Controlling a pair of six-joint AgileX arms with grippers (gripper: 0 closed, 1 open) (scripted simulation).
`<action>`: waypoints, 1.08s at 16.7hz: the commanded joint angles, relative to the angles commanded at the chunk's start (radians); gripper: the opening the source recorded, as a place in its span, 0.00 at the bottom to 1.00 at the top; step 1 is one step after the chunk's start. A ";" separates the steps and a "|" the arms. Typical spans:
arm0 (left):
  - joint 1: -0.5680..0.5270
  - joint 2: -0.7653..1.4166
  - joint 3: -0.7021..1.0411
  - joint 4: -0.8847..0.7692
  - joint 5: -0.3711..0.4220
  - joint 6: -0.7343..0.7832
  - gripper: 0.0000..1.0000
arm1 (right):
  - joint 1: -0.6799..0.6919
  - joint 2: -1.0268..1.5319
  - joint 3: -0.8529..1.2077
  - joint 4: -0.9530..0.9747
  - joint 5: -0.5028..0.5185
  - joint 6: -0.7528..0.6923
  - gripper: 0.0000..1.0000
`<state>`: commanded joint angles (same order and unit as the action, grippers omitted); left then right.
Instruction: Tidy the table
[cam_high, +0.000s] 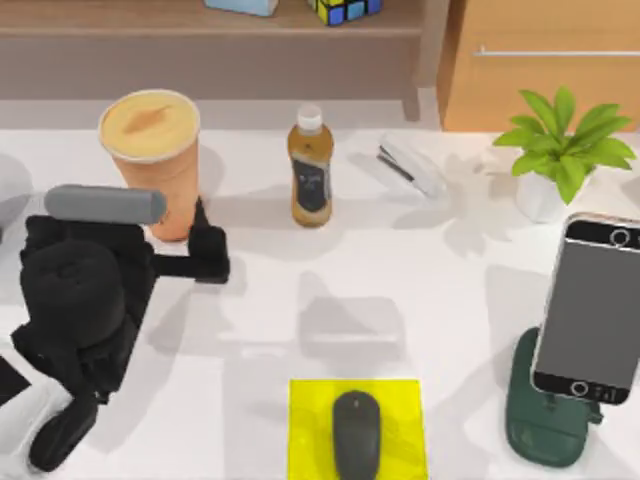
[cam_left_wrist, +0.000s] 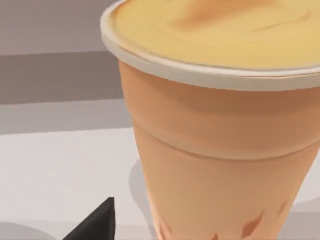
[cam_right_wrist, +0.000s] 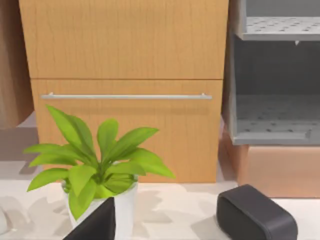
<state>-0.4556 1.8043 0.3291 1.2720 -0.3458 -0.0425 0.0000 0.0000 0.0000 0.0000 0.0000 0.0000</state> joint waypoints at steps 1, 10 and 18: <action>0.003 0.068 0.033 0.053 -0.009 0.001 1.00 | 0.000 0.000 0.000 0.000 0.000 0.000 1.00; 0.025 0.251 0.141 0.212 -0.033 0.005 1.00 | 0.000 0.000 0.000 0.000 0.000 0.000 1.00; 0.061 0.303 0.251 0.154 0.003 0.009 1.00 | 0.000 0.000 0.000 0.000 0.000 0.000 1.00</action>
<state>-0.3944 2.1071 0.5805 1.4259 -0.3426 -0.0339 0.0000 0.0000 0.0000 0.0000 0.0000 0.0000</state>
